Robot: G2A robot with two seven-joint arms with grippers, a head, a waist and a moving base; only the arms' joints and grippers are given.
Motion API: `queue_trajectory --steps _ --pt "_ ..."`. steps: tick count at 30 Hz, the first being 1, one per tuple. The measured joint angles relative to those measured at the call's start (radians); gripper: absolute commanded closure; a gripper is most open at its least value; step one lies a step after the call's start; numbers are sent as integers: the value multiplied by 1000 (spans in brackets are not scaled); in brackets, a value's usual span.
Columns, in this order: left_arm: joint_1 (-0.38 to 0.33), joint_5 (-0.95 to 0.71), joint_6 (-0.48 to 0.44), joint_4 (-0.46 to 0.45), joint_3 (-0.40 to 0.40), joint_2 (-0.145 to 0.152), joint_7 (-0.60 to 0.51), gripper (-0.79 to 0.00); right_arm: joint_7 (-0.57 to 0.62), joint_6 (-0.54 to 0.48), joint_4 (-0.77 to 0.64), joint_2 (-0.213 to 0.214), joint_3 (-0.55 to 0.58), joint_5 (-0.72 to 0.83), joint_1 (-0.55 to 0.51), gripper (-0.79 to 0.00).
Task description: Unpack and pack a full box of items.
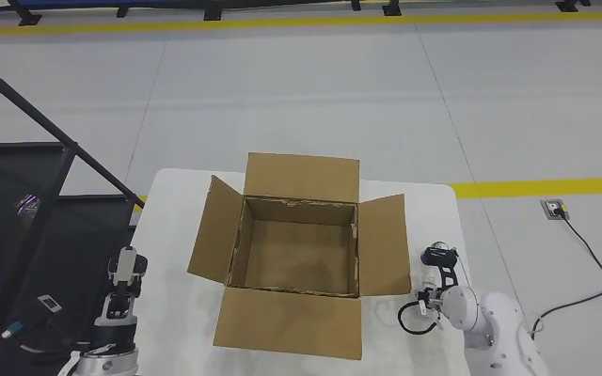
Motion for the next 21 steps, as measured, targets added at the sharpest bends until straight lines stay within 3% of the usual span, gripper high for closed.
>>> queue_trajectory --steps 1,2,5,6,13,21 --pt "0 -1 0 0 -1 0 1 -785 -1 1 4 0 -2 0 3 -222" --pt "1 -1 0 -1 -3 0 1 -785 -1 2 9 0 -3 0 5 -145" --pt "2 -2 -1 -3 -5 0 4 -785 -8 10 11 0 -2 0 7 -83" --pt "2 -1 -1 -3 -5 0 4 -785 -14 13 5 1 0 1 4 0" --pt "2 5 1 -7 -7 -1 5 -785 -36 15 -118 9 63 23 -69 0" --pt "-1 9 3 -13 -6 -1 2 -785 -162 46 -411 12 176 107 -215 0"
